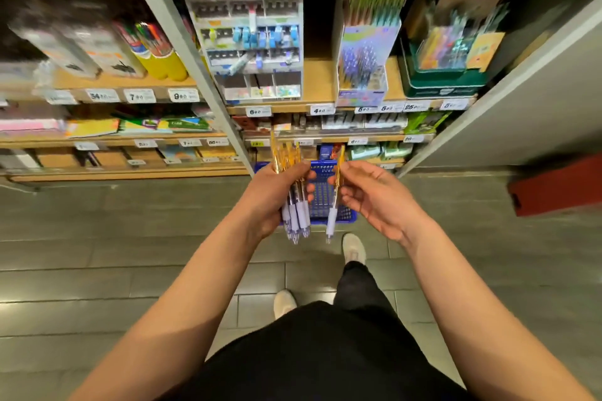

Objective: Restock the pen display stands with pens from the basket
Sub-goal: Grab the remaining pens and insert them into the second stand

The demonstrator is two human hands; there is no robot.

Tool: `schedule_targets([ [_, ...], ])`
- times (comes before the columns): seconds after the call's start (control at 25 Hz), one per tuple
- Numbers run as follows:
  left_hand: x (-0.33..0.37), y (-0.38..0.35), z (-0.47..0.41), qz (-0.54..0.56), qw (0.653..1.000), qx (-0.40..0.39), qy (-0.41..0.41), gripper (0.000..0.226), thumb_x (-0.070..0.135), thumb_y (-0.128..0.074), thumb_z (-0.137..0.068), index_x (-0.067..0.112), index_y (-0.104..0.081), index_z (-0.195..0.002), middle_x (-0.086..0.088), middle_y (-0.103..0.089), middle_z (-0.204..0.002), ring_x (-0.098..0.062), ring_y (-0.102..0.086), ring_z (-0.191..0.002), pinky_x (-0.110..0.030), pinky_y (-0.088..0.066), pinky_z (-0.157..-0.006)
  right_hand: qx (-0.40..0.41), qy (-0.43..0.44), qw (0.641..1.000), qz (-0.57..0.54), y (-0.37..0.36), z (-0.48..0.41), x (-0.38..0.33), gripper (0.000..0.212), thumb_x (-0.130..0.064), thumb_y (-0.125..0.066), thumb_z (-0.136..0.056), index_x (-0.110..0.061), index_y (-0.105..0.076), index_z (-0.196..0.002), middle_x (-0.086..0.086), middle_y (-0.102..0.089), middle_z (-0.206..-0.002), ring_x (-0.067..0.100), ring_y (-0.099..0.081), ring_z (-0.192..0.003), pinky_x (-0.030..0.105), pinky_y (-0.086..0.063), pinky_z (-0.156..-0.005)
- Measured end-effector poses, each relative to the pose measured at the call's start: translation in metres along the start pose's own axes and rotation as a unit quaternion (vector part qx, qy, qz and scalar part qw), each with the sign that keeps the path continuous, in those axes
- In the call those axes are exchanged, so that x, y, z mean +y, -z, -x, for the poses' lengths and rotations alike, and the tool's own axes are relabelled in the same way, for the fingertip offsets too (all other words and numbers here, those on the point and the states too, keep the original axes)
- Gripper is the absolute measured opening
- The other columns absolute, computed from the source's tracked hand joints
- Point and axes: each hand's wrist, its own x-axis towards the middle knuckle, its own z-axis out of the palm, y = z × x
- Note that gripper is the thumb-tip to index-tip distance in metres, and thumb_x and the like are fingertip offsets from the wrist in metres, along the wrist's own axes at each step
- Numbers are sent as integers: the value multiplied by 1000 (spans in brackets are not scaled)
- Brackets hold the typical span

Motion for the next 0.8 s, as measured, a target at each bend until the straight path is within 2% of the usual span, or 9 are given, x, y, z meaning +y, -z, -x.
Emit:
schedule_targets([
  [0.16, 21, -29, -20, 19, 1000, 11, -20, 11, 17, -66, -98, 8, -66, -103, -6, -73, -84, -16, -67, -68, -31, -60, -67, -11, -7, 1000, 1, 23, -17, -36, 21, -29, -75, -82, -16, -76, -98, 11, -70, -103, 13, -68, -79, 23, -58, -73],
  [0.28, 34, -58, -42, 42, 998, 31, -23, 11, 16, -65, -98, 6, -67, -102, -6, -73, -81, -16, -67, -66, -31, -60, -67, -30, -12, 999, 6, 49, -37, -68, 26, -28, -75, -82, -13, -74, -103, 12, -74, -107, 19, -71, -88, 26, -59, -79],
  [0.56, 54, -128, -91, 84, 996, 38, -10, 12, 12, -62, -99, 4, -60, -108, -12, -69, -85, -22, -66, -70, -34, -60, -68, -37, -13, 999, 37, 112, -81, -131, 22, -25, -78, -81, -12, -78, -100, 17, -75, -107, 20, -73, -86, 24, -59, -74],
  [0.68, 60, -140, -109, 82, 996, 39, -3, 13, 13, -64, -98, 6, -60, -109, -13, -68, -84, -24, -68, -72, -34, -58, -70, -28, -27, 999, 36, 123, -97, -146, 28, -23, -79, -78, -9, -76, -101, 20, -73, -111, 24, -72, -93, 26, -60, -77],
  [0.8, 68, -138, -127, 73, 997, 15, -15, 22, 12, -71, -93, 4, -63, -112, -9, -73, -84, -22, -72, -74, -34, -60, -70, -2, -23, 1000, 14, 123, -110, -151, 37, -17, -77, -75, -2, -70, -109, 19, -73, -107, 22, -73, -90, 26, -61, -76],
])
